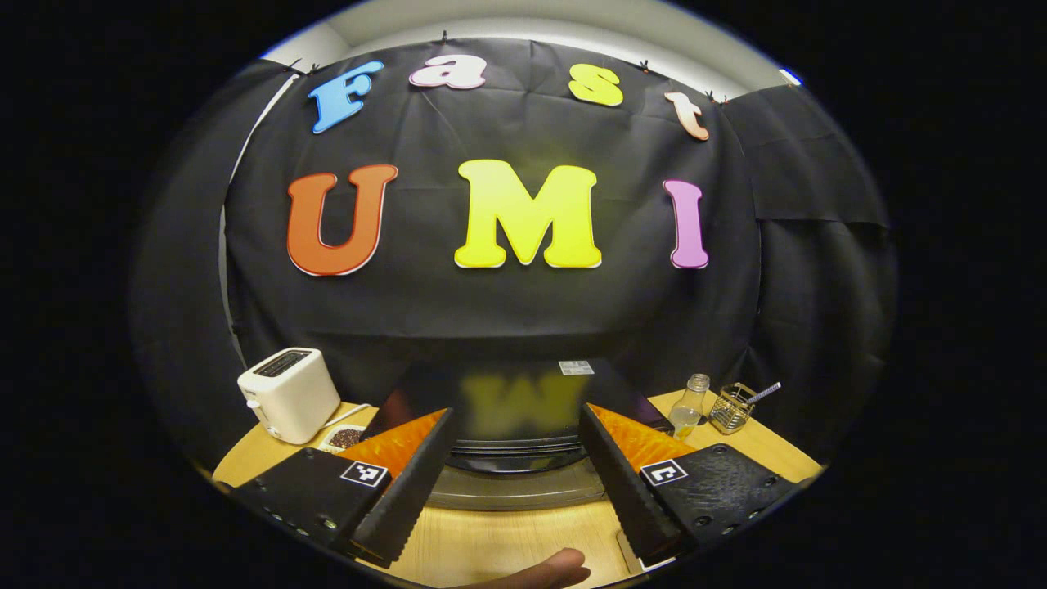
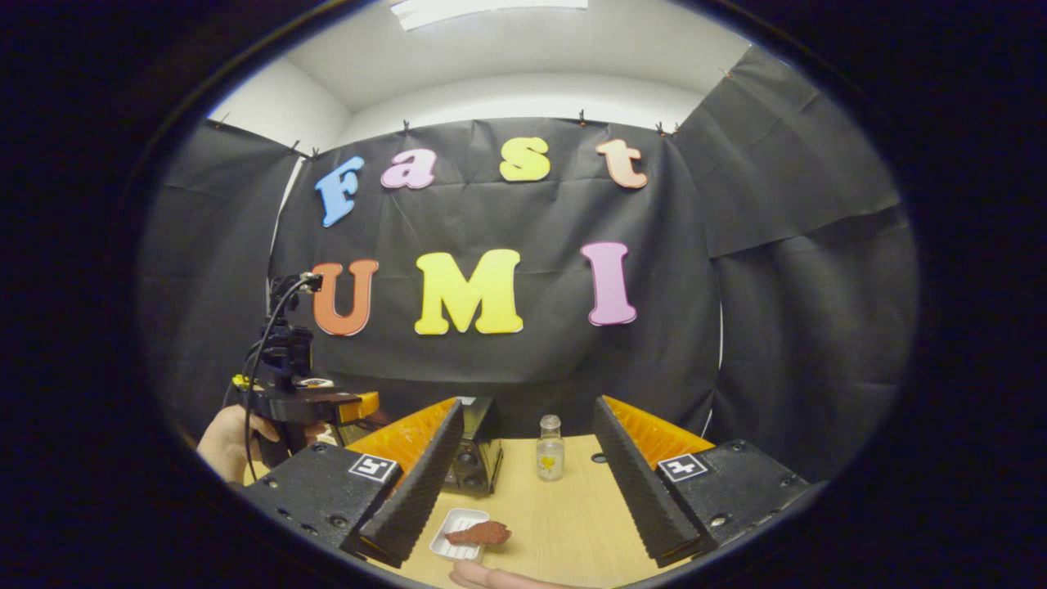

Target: Open the electric oven with the left hand, put the food in, and close the electric oven.

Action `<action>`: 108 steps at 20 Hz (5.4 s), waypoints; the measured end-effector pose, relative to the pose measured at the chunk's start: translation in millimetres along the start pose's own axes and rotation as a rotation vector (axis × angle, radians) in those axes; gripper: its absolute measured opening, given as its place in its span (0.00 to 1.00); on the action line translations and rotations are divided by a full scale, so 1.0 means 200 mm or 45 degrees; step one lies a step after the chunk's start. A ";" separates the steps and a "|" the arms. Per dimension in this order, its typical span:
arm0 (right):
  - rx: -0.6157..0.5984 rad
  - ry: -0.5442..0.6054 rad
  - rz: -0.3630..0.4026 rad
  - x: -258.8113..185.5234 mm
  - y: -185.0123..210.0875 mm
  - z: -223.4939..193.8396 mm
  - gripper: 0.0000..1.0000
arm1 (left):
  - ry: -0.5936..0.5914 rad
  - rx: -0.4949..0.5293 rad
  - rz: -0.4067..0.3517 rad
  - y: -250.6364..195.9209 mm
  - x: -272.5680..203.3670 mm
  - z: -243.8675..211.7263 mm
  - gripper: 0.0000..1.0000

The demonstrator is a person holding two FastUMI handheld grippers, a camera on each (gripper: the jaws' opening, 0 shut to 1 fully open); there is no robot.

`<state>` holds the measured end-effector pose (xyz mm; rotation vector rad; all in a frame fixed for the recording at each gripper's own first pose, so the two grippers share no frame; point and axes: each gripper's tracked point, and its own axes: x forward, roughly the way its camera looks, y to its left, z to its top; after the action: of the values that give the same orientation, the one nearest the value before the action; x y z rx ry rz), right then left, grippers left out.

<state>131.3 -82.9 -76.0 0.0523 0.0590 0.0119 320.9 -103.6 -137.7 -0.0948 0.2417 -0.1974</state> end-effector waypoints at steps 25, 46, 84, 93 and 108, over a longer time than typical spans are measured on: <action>0.009 0.050 -0.086 -0.10 -0.28 -0.15 0.98 | 0.212 0.034 0.037 0.01 -0.04 -0.42 0.99; 0.068 0.224 -0.037 0.00 -0.23 -0.40 1.00 | 0.459 -0.005 0.063 0.00 -0.42 -1.23 0.95; 0.744 1.368 0.532 0.36 0.21 -1.38 0.62 | -0.261 0.039 0.231 0.13 -1.21 -0.10 0.95; 0.508 1.235 0.447 0.19 0.25 -1.28 0.12 | -0.278 0.031 0.227 0.18 -1.44 -0.12 0.95; -0.156 0.585 0.333 -0.08 0.63 -0.65 0.10 | -0.287 -0.024 0.219 0.32 -1.72 -0.20 0.95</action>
<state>106.5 49.6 -198.4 -0.0668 0.5100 0.2895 -4.7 27.3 -106.3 -0.1131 0.0264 -0.0123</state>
